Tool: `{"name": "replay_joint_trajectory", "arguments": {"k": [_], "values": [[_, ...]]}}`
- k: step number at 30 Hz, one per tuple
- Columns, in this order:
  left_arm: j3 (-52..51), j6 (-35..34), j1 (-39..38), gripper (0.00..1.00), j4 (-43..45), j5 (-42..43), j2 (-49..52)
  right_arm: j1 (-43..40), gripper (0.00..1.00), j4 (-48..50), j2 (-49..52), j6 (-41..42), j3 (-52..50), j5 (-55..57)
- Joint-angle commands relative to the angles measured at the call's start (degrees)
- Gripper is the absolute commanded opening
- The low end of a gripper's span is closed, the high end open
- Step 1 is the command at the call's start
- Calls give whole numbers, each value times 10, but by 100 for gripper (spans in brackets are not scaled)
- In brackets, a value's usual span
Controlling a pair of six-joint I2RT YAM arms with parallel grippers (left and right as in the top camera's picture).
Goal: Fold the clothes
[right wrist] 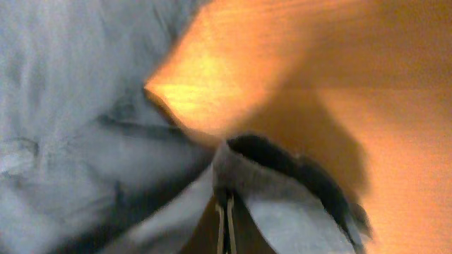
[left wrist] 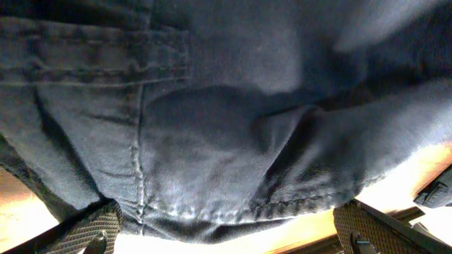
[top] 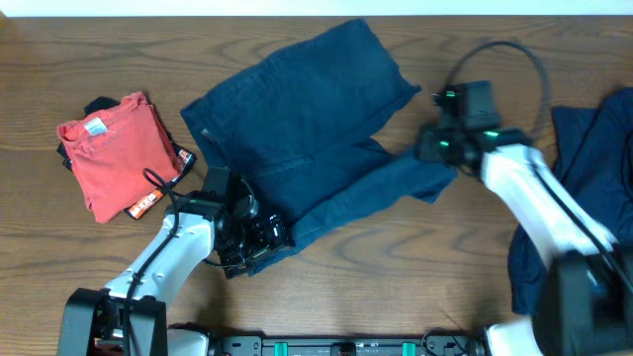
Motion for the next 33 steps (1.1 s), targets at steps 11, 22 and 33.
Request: {"name": "replay_joint_trajectory", "arguments": {"k": [11, 22, 33], "values": [[3, -20, 0, 98, -108, -18, -24, -19, 1, -319, -85, 3, 0, 95], [-8, -246, -5, 98, -145, -70, -131, -19, 2, -288, -85, 13, 1, 95], [-104, -549, -72, 98, -38, -108, -142, -19, 4, -279, -85, 13, 0, 95]]}}
